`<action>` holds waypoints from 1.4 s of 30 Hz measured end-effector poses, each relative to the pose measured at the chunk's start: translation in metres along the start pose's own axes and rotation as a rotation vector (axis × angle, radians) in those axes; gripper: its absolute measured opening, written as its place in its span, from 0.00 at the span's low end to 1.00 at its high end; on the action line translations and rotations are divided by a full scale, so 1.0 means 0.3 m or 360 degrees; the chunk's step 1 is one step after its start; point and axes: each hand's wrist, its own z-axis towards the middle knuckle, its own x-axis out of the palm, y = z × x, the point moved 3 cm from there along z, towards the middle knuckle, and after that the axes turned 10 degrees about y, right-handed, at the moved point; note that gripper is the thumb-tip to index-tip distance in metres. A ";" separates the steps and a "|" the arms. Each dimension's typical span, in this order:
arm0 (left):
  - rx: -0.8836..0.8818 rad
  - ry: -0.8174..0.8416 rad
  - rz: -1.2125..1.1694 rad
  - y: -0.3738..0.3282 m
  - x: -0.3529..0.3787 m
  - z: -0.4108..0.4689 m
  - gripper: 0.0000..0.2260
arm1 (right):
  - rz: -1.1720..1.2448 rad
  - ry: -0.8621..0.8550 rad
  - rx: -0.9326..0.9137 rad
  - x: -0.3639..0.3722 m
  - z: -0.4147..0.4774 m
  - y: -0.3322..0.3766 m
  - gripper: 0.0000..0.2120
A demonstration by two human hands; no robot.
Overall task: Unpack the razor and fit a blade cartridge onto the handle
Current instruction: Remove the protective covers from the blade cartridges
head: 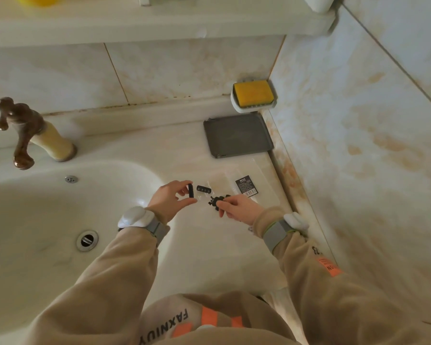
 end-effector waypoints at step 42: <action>-0.0261 0.0211 0.0218 -0.115 -0.049 0.598 0.32 | 0.0025 -0.0272 0.0194 -0.121 0.015 0.006 0.15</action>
